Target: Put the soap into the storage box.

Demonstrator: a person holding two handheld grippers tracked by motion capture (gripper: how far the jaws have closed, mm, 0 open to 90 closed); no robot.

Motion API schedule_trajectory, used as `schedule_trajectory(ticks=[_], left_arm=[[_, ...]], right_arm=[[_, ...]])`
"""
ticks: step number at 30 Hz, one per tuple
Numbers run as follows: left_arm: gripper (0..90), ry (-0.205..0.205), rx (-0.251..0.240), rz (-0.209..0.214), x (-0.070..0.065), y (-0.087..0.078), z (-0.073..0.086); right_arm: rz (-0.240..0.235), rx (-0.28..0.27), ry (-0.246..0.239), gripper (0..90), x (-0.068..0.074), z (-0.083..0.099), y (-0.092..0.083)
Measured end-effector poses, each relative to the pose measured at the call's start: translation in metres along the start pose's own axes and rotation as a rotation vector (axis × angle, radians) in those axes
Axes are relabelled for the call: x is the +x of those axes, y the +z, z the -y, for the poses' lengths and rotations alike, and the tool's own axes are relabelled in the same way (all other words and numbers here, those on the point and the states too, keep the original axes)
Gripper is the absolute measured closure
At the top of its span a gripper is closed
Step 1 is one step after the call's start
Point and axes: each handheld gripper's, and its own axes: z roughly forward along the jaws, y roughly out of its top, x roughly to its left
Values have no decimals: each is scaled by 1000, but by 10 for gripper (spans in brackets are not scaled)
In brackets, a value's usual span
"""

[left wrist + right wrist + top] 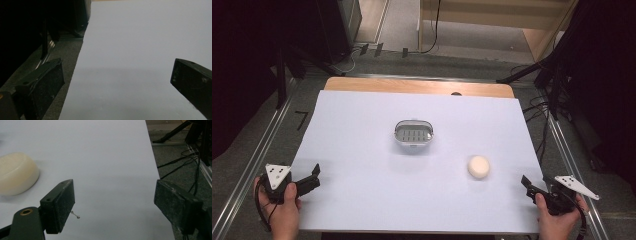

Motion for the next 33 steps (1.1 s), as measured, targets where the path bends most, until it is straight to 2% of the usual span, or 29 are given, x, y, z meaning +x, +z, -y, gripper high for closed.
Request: schedule_trajectory(ticks=[5,9,13,14,17,19,21,33], left_arm=[[0,13,-6,2,-1,-1,0],[0,9,-7,4,-1,-1,0],[0,22,-8,4,-2,-1,1],[0,22,-8,4,-2,-1,1],[0,58,-12,-3,-6,-2,1],[4,67,-9,-2,-7,-1,1],[4,69,-6,1,-7,-1,1],[4,73,-12,12,-7,-2,1]], right_arm=[[-18,18,-40,187,4,-2,-2],[-55,22,-18,176,6,-3,-4],[-89,35,-29,140,9,-5,-2],[-97,46,-34,136,11,-6,-1],[-119,88,-75,133,20,-8,3],[-128,122,-109,131,28,-8,7],[-148,143,-123,130,35,-9,10],[-210,190,-138,110,56,-15,23]])
